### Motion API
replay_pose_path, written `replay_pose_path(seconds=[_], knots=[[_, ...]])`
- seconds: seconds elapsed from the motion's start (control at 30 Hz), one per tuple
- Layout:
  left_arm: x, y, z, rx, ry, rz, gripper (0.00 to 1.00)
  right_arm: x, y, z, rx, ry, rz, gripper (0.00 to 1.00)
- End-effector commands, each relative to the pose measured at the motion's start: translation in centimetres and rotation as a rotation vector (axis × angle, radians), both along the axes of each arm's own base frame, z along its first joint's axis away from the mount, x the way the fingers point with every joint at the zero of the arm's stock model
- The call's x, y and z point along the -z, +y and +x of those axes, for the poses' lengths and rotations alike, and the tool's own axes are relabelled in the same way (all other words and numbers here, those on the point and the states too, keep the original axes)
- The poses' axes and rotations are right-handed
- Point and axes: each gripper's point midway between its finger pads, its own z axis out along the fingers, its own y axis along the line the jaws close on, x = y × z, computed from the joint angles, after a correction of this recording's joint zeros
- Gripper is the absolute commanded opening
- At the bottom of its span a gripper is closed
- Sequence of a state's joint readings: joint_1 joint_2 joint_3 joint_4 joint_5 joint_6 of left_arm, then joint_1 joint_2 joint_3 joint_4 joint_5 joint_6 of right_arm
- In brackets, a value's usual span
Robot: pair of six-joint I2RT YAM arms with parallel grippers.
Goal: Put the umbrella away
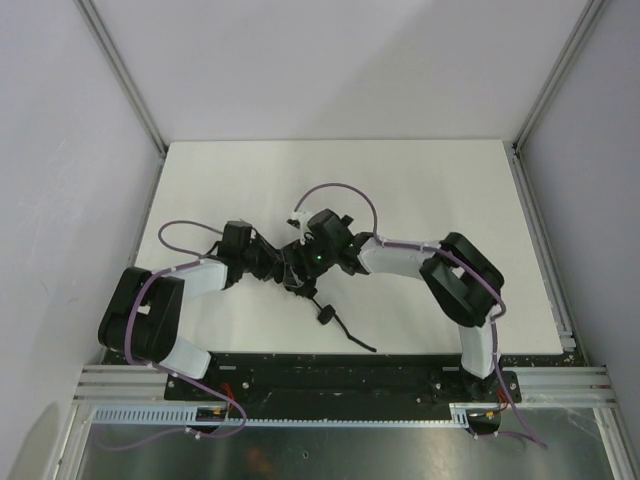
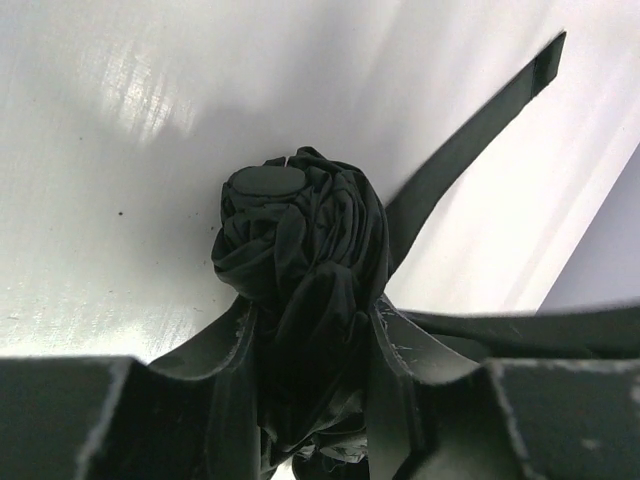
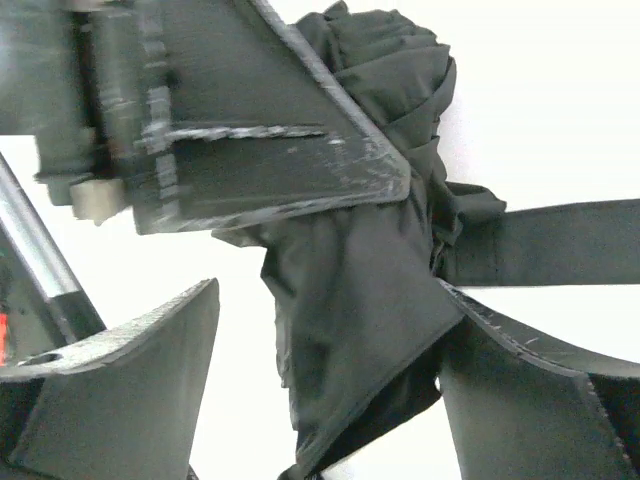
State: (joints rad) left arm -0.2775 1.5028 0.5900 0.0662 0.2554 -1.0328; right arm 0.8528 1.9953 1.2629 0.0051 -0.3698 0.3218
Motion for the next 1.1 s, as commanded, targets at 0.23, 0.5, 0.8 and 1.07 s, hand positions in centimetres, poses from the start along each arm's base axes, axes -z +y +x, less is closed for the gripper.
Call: replay_pose_path(seconds=[0.23,0.5,0.8,1.07], knots=[[5.5,2.8,-6.7,-0.020,0.329,0.149,0.00,-2.9,-0.7,2.1,0.082,-0.615,-0.348,0.93],[5.9,3.0,-7.0,-0.041,0.386,0.163,0.00,0.0,1.7,1.3,0.075,-0.745,-0.401,0.85],[5.4,2.7,-6.5,-0.034,0.379,0.163,0.00,6.2,-1.7,1.6,0.120,-0.618,-0.545,0.09],[4.0,2.1,-4.5,0.030,0.287,0.177,0.38,13.6,-3.5,-4.5,-0.048,-0.094,-0.428,0.00]])
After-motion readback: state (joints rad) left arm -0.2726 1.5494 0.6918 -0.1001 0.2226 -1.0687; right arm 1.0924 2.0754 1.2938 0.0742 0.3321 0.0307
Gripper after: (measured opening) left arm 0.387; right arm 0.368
